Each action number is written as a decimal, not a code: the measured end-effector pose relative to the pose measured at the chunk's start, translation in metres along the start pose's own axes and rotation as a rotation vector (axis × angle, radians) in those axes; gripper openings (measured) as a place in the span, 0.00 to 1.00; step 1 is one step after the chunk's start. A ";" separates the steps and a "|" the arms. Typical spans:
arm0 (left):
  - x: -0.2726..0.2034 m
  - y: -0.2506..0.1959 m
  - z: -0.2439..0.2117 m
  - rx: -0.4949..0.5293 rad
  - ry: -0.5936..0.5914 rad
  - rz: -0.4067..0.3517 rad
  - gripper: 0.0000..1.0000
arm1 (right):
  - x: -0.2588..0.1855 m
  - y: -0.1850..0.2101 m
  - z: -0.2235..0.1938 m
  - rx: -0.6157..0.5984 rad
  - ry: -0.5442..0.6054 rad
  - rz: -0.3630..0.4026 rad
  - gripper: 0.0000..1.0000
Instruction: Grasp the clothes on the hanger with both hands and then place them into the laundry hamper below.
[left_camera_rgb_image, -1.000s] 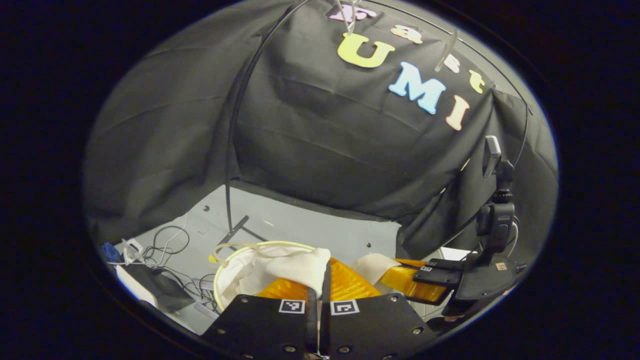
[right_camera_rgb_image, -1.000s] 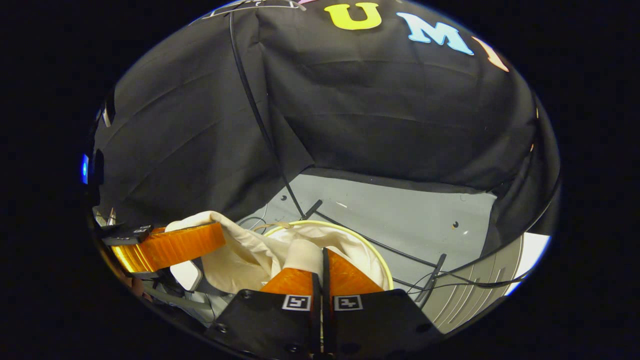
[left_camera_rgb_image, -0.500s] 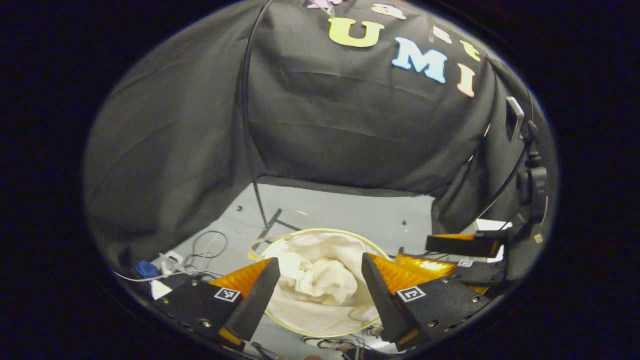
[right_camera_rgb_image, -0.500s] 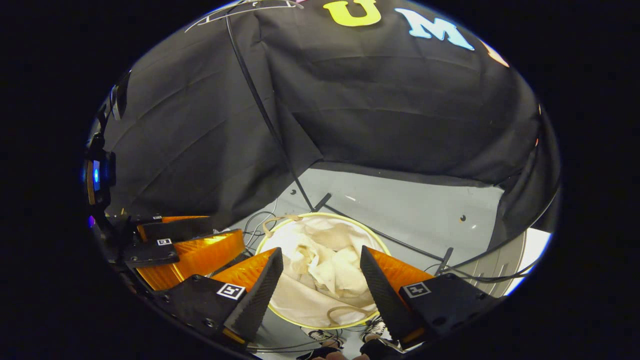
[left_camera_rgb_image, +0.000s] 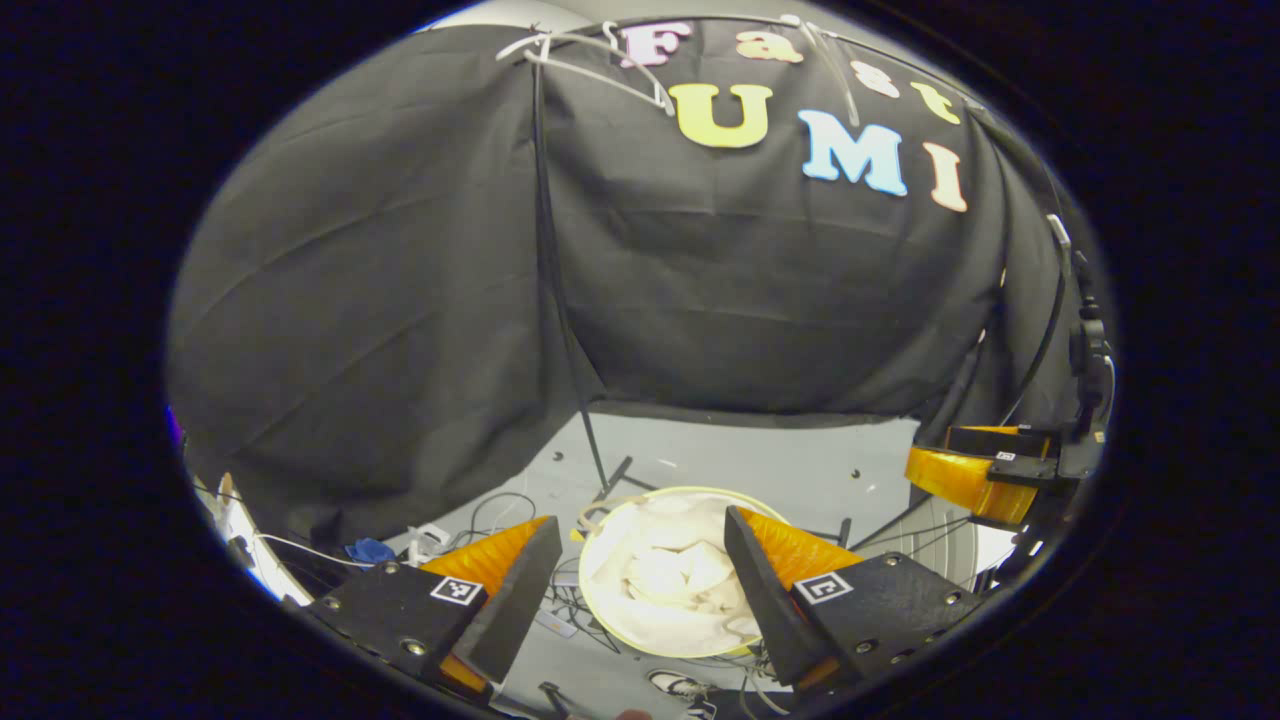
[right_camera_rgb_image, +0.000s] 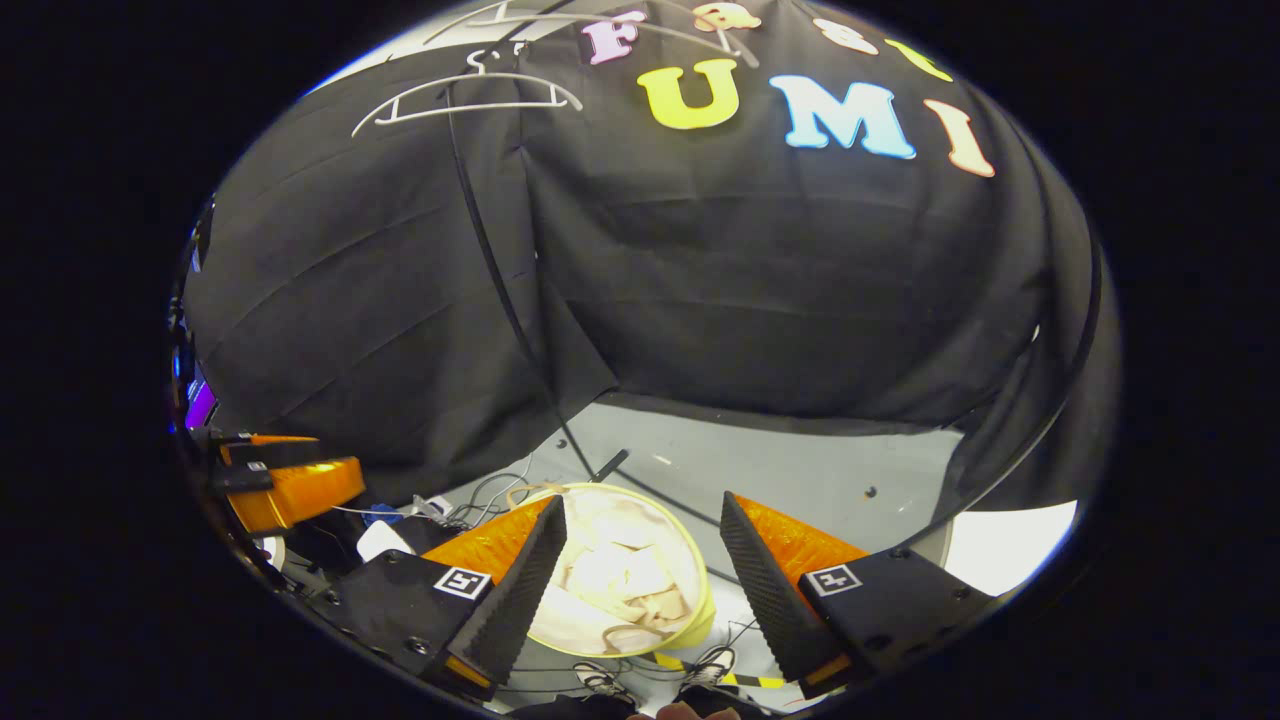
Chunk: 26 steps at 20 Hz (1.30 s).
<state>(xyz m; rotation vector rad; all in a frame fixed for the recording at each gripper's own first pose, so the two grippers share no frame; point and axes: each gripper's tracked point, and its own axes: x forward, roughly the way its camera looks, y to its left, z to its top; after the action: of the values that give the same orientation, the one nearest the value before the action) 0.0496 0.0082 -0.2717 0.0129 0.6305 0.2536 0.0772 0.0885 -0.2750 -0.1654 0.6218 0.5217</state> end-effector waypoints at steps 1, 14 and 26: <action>-0.013 0.000 0.018 -0.012 -0.031 0.005 0.96 | -0.015 -0.006 0.008 0.016 -0.021 -0.020 0.99; -0.161 0.006 0.206 0.061 -0.529 -0.094 0.96 | -0.184 -0.049 0.150 0.033 -0.521 -0.346 0.98; -0.267 0.025 0.259 -0.027 -0.751 -0.231 0.95 | -0.304 -0.072 0.171 0.072 -0.710 -0.521 0.98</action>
<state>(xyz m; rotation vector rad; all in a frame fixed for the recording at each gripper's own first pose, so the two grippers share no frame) -0.0127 -0.0146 0.0956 0.0085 -0.1210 0.0207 -0.0076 -0.0481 0.0425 -0.0600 -0.1057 0.0306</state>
